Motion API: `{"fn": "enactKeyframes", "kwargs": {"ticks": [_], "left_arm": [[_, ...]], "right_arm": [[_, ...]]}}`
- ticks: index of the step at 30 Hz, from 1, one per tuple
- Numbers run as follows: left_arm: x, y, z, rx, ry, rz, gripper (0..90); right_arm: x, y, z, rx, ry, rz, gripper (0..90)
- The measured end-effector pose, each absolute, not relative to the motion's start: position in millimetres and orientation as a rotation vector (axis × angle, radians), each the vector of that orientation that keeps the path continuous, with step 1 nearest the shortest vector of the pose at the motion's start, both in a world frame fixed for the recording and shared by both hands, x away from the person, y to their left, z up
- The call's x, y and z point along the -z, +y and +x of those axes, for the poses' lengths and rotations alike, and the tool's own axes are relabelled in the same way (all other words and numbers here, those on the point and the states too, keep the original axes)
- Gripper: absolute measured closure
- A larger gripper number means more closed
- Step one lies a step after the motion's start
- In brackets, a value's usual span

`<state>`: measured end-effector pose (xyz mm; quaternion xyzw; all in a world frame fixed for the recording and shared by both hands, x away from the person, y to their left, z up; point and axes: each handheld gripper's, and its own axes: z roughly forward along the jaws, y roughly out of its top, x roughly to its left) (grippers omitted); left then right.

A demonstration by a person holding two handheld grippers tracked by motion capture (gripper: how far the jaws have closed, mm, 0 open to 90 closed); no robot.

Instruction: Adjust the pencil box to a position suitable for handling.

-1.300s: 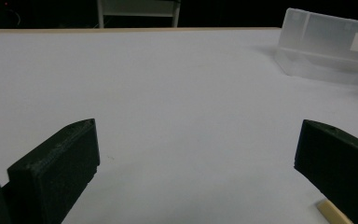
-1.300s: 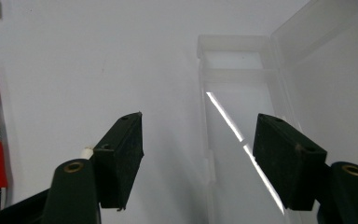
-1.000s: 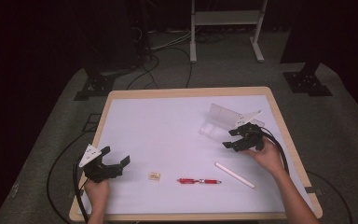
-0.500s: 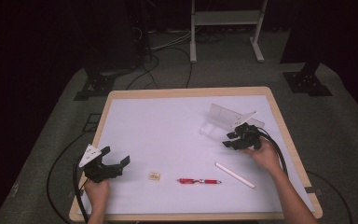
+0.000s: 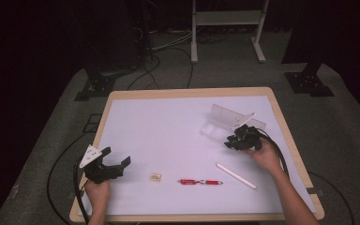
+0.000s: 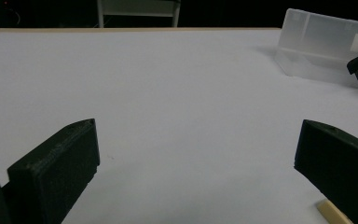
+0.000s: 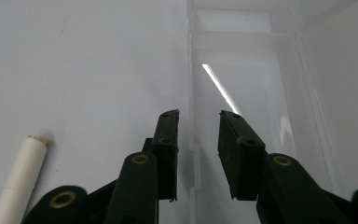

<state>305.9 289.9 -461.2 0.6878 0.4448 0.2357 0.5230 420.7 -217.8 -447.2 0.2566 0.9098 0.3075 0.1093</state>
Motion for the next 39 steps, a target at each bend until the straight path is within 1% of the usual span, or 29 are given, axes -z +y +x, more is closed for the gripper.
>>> {"fn": "enactKeyframes", "kwargs": {"ticks": [5, 9, 11, 24, 39], "left_arm": [[461, 290, 306, -0.564, 1.066, 1.648, 0.0], [461, 290, 306, -0.564, 1.065, 1.648, 0.0], [461, 290, 306, -0.563, 1.066, 1.648, 0.0], [461, 291, 306, -0.56, 1.066, 1.645, 0.0], [461, 291, 306, -0.557, 1.067, 1.645, 0.0]], "right_arm": [[449, -217, 422, -0.884, 2.683, 0.752, 70.0], [451, -216, 422, -0.863, 2.695, 0.74, 73.5], [452, -215, 422, -0.851, 2.702, 0.72, 77.3], [456, -212, 422, -0.811, 2.711, 0.648, 84.5], [454, -207, 418, -0.761, 2.706, 0.592, 85.7]]}}
